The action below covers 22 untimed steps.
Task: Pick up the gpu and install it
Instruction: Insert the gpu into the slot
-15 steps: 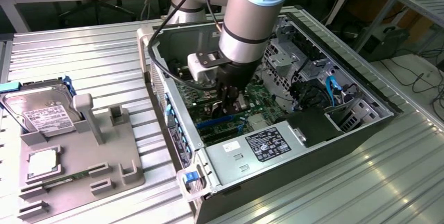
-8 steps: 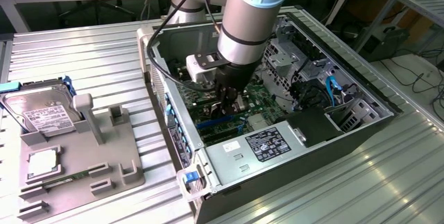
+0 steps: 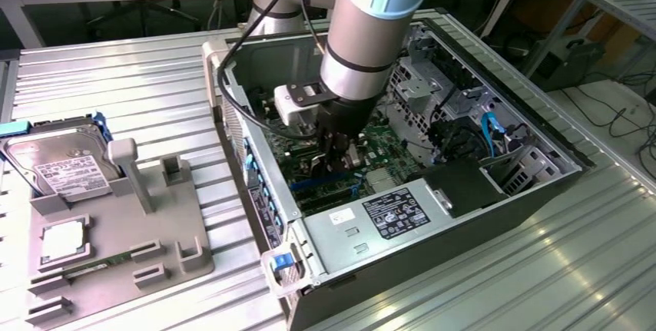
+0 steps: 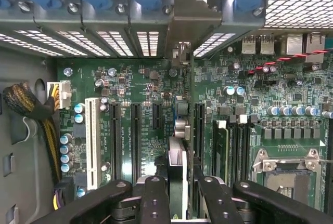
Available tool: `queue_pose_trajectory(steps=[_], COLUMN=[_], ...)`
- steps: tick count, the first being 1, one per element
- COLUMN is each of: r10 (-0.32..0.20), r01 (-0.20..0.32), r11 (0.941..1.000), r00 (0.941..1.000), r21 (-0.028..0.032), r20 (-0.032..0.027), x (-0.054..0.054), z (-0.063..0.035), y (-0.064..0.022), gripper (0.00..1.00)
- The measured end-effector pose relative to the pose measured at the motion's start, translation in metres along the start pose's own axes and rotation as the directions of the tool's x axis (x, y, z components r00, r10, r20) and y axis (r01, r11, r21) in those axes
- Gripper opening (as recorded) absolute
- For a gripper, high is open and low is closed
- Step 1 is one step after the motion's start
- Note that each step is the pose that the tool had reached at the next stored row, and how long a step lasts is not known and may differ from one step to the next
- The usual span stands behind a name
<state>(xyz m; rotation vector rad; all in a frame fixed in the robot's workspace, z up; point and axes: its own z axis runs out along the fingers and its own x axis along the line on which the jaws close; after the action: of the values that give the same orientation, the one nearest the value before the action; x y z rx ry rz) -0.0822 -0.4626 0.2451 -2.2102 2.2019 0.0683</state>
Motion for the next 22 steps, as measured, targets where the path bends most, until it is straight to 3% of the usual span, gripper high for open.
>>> queue_pose_trajectory(steps=[5, 9, 13, 22], r10=[0.0, 0.0, 0.0, 0.0], r01=[0.0, 0.0, 0.0, 0.0], r11=[1.0, 1.0, 1.0, 1.0], r00=[1.0, 1.0, 1.0, 1.0], r21=[-0.006, -0.005, -0.0058, -0.0066], r20=[0.0007, 0.0034, 0.0013, -0.0014], x=[0.0003, -0.0002, -0.0002, -0.0001], z=[0.0059, 0.0032, -0.0027, -0.0015], y=[-0.0002, -0.0002, 0.0, -0.0001], gripper=[0.27, 0.27, 0.27, 0.27])
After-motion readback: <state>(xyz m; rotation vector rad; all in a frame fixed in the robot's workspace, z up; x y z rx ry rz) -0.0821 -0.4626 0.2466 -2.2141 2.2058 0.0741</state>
